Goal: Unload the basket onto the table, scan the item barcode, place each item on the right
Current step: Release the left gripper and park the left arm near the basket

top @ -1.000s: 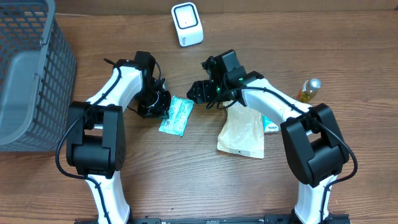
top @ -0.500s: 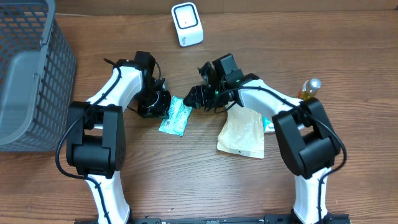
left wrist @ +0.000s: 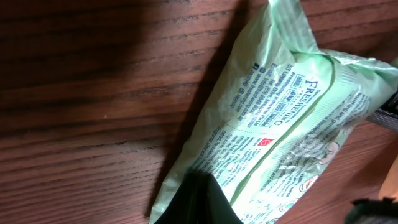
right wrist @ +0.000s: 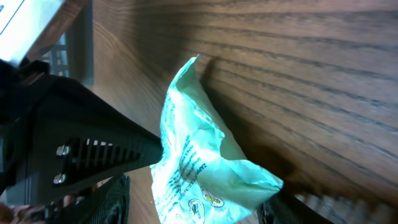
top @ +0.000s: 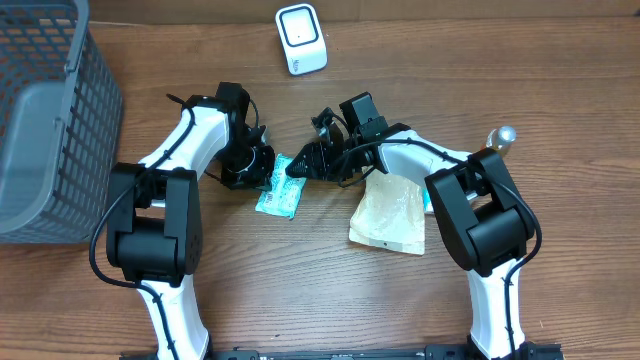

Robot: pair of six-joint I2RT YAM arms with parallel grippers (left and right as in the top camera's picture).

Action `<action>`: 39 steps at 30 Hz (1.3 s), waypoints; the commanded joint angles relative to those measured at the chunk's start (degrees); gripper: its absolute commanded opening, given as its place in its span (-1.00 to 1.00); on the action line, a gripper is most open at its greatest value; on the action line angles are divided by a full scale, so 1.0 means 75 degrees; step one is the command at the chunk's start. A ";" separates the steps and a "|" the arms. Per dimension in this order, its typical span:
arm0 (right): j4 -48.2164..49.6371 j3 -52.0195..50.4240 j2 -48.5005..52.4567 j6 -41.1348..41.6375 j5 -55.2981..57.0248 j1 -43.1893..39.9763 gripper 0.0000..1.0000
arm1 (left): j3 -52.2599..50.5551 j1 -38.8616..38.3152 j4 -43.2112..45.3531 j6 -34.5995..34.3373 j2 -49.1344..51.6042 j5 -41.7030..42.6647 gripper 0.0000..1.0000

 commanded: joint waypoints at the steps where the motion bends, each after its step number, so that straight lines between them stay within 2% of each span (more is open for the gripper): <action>1: 0.0087 0.0026 0.0356 0.0157 -0.0026 0.0044 0.23 | -0.0055 -0.0026 0.0026 -0.0073 0.0111 -0.0143 -0.92; 5: 0.0271 0.0026 0.0382 0.0321 0.0003 0.0064 0.15 | -0.0055 -0.0026 0.0029 -0.0073 0.0111 -0.0143 -0.92; 15: 0.0708 0.0026 0.0472 0.0504 0.0000 0.0259 0.11 | -0.0055 -0.0026 0.0026 -0.0073 0.0111 -0.0143 -0.92; 23: 0.0895 0.0026 0.0478 0.0691 0.0122 0.0259 -0.11 | -0.0052 -0.0026 0.0023 -0.0073 0.0111 -0.0143 -0.92; 28: 0.0866 0.0026 0.0478 0.0685 0.0119 0.0265 -0.43 | -0.0055 -0.0026 0.0035 -0.0073 0.0111 -0.0143 -0.92; 39: 0.0868 0.0026 0.0478 0.0659 0.0117 0.0265 -0.62 | 0.0093 0.0050 -0.0009 -0.0067 0.0090 0.0131 -0.92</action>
